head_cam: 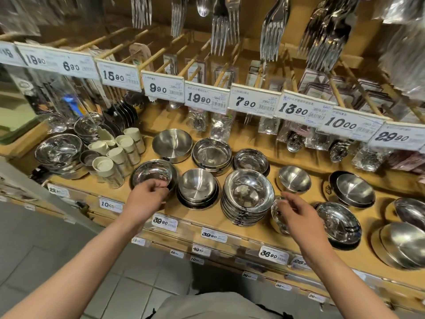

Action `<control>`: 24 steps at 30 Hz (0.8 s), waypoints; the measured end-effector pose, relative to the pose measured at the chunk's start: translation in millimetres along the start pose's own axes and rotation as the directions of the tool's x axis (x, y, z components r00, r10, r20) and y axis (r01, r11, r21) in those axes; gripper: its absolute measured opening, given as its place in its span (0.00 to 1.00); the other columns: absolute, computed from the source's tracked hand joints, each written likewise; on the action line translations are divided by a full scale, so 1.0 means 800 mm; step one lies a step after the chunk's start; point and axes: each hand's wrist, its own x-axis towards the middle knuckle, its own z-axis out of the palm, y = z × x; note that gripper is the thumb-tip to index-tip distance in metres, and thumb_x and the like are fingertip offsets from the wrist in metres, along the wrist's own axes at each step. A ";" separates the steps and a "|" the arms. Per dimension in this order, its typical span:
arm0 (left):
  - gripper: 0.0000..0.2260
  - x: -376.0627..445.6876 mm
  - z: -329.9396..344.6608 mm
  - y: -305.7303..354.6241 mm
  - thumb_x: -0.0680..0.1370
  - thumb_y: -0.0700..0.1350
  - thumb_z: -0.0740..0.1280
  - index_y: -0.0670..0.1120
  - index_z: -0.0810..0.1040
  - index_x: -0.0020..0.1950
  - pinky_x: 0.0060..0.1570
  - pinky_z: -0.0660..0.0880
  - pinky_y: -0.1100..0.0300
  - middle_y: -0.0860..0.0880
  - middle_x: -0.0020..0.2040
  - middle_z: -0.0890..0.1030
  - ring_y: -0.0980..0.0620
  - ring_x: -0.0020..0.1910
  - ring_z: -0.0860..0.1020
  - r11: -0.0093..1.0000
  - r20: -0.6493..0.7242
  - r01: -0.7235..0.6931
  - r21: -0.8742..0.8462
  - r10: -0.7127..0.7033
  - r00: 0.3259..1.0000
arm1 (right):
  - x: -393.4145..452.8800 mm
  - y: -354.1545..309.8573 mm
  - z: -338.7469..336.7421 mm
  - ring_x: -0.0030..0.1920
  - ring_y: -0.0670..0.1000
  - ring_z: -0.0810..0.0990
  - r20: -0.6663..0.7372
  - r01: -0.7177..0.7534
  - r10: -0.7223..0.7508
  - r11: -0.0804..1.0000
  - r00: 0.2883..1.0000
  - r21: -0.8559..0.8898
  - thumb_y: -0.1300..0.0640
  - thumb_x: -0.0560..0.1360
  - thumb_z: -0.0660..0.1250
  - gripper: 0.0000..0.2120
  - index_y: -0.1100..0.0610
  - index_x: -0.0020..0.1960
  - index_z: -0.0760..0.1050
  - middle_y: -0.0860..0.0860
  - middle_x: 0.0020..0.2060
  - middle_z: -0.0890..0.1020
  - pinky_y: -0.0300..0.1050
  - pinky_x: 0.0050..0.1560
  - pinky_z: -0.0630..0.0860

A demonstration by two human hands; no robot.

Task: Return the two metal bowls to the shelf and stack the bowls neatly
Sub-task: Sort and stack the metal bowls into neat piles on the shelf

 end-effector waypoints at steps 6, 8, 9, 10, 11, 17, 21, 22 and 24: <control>0.06 -0.008 0.005 -0.019 0.77 0.37 0.68 0.48 0.80 0.49 0.53 0.81 0.42 0.47 0.42 0.81 0.47 0.42 0.79 0.998 -0.036 0.044 0.045 -0.043 0.998 | -0.004 0.005 0.007 0.44 0.52 0.82 0.046 0.055 -0.058 0.997 0.997 0.052 0.51 0.79 0.66 0.12 0.32 0.50 0.80 0.44 0.40 0.85 0.62 0.56 0.80; 0.07 -0.009 0.008 -0.025 0.77 0.36 0.67 0.47 0.80 0.48 0.52 0.81 0.41 0.46 0.41 0.81 0.48 0.40 0.79 0.997 -0.036 0.060 0.043 -0.058 0.998 | -0.005 0.010 0.006 0.46 0.54 0.83 0.050 0.059 -0.062 0.996 0.997 0.061 0.51 0.79 0.66 0.11 0.34 0.50 0.81 0.46 0.42 0.85 0.60 0.55 0.80; 0.07 -0.007 0.009 -0.027 0.76 0.36 0.67 0.47 0.80 0.48 0.52 0.81 0.40 0.46 0.40 0.81 0.47 0.39 0.79 0.997 -0.043 0.064 0.047 -0.062 0.997 | -0.004 0.013 0.004 0.46 0.54 0.83 0.047 0.052 -0.055 0.997 0.997 0.064 0.51 0.79 0.66 0.10 0.35 0.50 0.81 0.47 0.42 0.85 0.58 0.54 0.80; 0.06 -0.005 0.012 -0.029 0.76 0.36 0.67 0.47 0.80 0.46 0.52 0.81 0.40 0.47 0.39 0.81 0.47 0.38 0.80 0.996 -0.051 0.064 0.058 -0.062 0.997 | -0.003 0.016 0.002 0.45 0.54 0.83 0.039 0.040 -0.042 0.997 0.998 0.065 0.51 0.79 0.66 0.09 0.38 0.51 0.81 0.46 0.40 0.85 0.57 0.53 0.80; 0.05 -0.001 0.015 -0.029 0.75 0.37 0.67 0.46 0.80 0.45 0.52 0.80 0.40 0.48 0.37 0.81 0.46 0.38 0.80 0.995 -0.061 0.064 0.075 -0.059 0.996 | -0.002 0.018 -0.002 0.44 0.53 0.82 0.025 0.029 -0.030 0.997 0.999 0.066 0.52 0.79 0.66 0.08 0.41 0.51 0.82 0.44 0.38 0.85 0.55 0.52 0.79; 0.04 0.025 0.049 -0.015 0.75 0.41 0.69 0.42 0.80 0.41 0.45 0.80 0.47 0.42 0.38 0.84 0.43 0.40 0.82 0.950 -0.119 0.040 0.310 -0.003 0.993 | -0.002 0.040 -0.027 0.50 0.51 0.84 -0.072 -0.045 0.049 0.997 0.996 0.067 0.51 0.79 0.67 0.12 0.47 0.62 0.80 0.46 0.46 0.86 0.57 0.59 0.80; 0.13 0.043 0.080 -0.009 0.78 0.44 0.70 0.40 0.77 0.35 0.29 0.68 0.58 0.46 0.31 0.78 0.49 0.31 0.75 0.885 -0.113 0.056 0.462 -0.004 0.994 | -0.007 0.060 -0.042 0.52 0.50 0.83 -0.111 -0.091 0.099 0.993 0.989 0.072 0.52 0.80 0.66 0.12 0.47 0.62 0.79 0.44 0.50 0.85 0.62 0.60 0.79; 0.13 0.047 0.087 -0.009 0.77 0.44 0.71 0.39 0.77 0.35 0.30 0.69 0.58 0.46 0.31 0.77 0.49 0.31 0.74 0.878 -0.115 0.064 0.475 -0.010 0.993 | -0.009 0.065 -0.046 0.50 0.50 0.83 -0.120 -0.105 0.113 0.992 0.986 0.071 0.53 0.80 0.65 0.12 0.47 0.62 0.80 0.42 0.47 0.85 0.62 0.58 0.80; 0.13 0.052 0.096 -0.009 0.77 0.46 0.73 0.37 0.78 0.40 0.34 0.71 0.57 0.45 0.34 0.78 0.48 0.32 0.74 0.856 -0.137 0.093 0.508 -0.026 0.990 | -0.013 0.073 -0.055 0.43 0.51 0.82 -0.144 -0.126 0.135 0.989 0.980 0.072 0.55 0.80 0.65 0.10 0.44 0.57 0.82 0.36 0.39 0.85 0.60 0.53 0.81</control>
